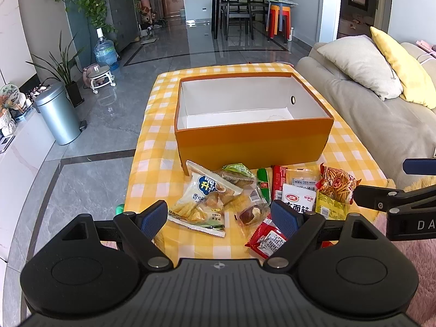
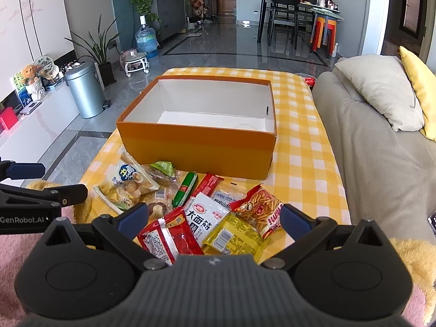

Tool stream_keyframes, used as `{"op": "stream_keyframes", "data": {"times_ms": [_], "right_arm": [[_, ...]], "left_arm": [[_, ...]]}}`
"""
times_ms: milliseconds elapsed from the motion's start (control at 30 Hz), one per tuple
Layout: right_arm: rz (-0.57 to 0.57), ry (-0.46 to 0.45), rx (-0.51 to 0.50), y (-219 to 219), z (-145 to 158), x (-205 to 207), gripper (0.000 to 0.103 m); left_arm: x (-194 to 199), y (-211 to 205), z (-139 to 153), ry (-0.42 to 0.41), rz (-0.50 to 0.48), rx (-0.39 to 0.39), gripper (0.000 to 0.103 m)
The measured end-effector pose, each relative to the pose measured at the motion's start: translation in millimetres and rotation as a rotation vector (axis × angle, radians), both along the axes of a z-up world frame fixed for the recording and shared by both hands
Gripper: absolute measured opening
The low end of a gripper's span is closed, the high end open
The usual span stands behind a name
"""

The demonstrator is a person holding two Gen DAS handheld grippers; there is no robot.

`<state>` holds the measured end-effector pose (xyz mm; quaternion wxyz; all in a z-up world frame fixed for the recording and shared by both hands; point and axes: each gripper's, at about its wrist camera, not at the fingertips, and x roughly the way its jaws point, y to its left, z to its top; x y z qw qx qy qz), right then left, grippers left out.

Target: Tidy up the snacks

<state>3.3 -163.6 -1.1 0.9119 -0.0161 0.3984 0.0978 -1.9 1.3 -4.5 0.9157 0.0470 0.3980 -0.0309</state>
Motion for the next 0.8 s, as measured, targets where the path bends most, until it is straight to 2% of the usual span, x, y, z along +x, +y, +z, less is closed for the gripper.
{"op": "stream_keyframes", "data": {"times_ms": [800], "right_arm": [[-0.001,0.003,0.0,-0.6,0.1,0.1,0.099]], "left_arm": [[-0.1,-0.4,0.8,0.005,-0.005,0.001,0.1]]}}
